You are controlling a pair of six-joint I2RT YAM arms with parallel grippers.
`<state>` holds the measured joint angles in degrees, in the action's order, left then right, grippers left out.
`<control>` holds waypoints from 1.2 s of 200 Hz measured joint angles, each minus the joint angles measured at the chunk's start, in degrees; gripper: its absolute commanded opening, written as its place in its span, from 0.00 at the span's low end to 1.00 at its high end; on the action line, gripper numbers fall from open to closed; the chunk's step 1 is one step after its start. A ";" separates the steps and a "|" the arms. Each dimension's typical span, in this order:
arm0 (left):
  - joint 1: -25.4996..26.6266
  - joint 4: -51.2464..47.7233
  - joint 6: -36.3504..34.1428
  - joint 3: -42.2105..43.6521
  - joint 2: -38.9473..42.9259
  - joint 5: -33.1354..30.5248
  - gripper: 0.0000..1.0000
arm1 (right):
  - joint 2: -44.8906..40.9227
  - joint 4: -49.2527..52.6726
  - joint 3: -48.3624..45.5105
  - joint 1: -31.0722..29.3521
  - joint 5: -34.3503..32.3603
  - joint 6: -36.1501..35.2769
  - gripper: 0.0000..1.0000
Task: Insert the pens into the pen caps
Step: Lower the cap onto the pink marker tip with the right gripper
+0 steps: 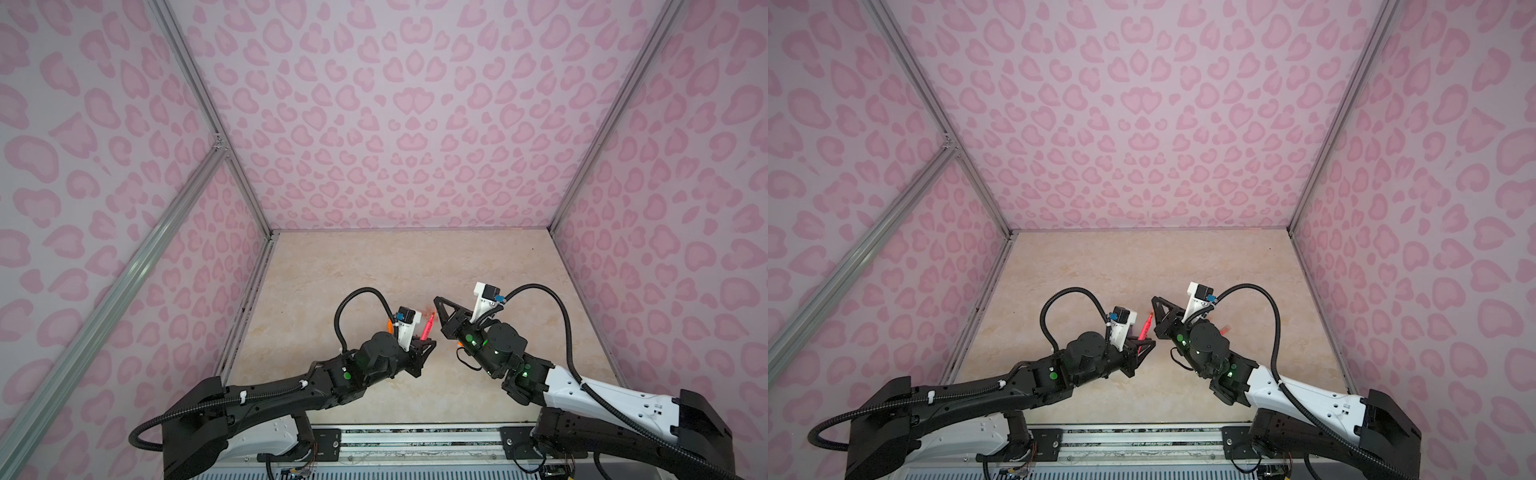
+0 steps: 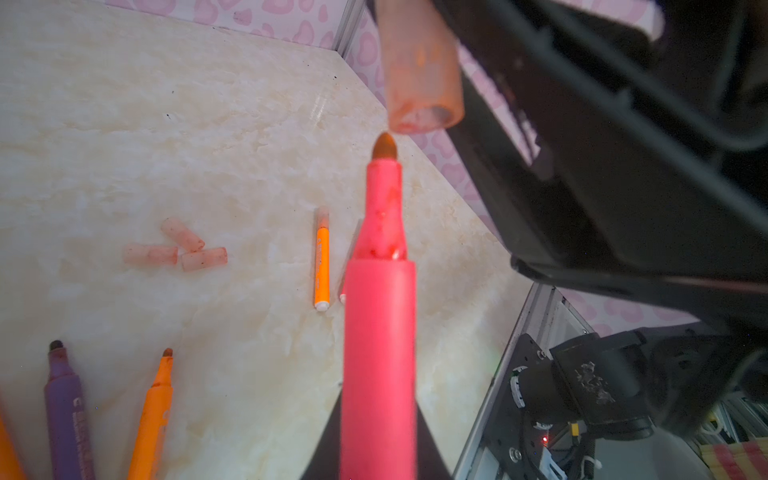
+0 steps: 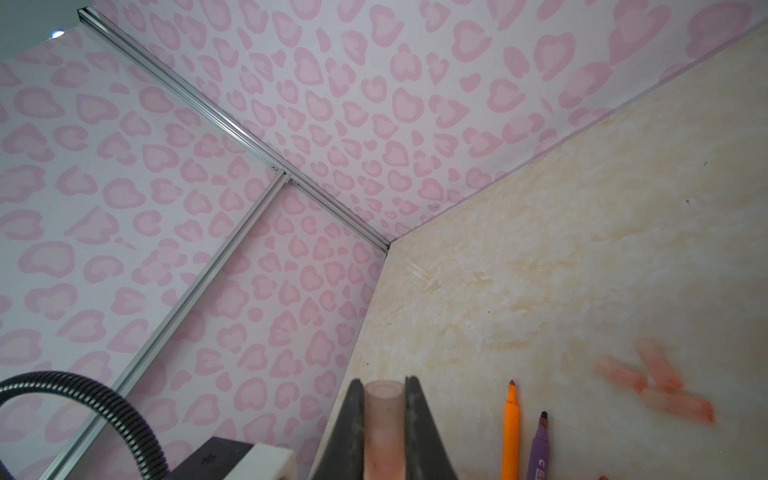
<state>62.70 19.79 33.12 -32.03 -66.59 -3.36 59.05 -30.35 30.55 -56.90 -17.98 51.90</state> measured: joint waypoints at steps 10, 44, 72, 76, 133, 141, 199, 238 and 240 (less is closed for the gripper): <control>0.00 -0.02 0.02 0.00 0.00 0.00 0.03 | 0.24 -0.20 0.00 0.02 0.00 0.02 0.00; 0.00 0.00 0.00 0.00 0.17 0.35 0.03 | 0.46 -0.26 -0.02 -0.11 0.00 0.20 0.00; 0.00 0.02 -0.02 0.00 0.63 0.31 0.03 | 0.42 -0.37 -0.42 -0.46 -0.04 0.24 0.00; 0.00 0.02 -0.02 0.00 0.66 0.31 0.03 | 0.42 -0.42 -0.44 -0.48 -0.04 0.24 0.00; 0.00 -0.02 -0.24 0.00 1.29 -0.33 0.03 | 0.44 -2.80 -1.88 -1.64 -0.17 0.90 0.00; 0.00 -0.04 -0.24 0.00 1.31 -0.44 0.03 | 0.46 -3.08 -2.16 -2.01 -0.15 0.90 0.00; -0.20 -0.87 -0.17 -0.85 1.49 0.52 0.03 | 0.96 -11.13 -5.51 -4.83 -2.19 0.90 0.00; -0.48 -2.60 0.22 -0.87 4.85 3.37 0.03 | 1.29 -20.06 -8.50 -6.43 -2.43 1.05 0.00; -0.48 -2.67 0.26 -0.87 5.01 3.50 0.03 | 1.29 -20.50 -8.61 -6.49 -2.40 1.05 0.00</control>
<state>62.22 17.12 33.39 -32.91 -61.58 0.14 60.34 -50.85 21.93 -63.40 -20.38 52.95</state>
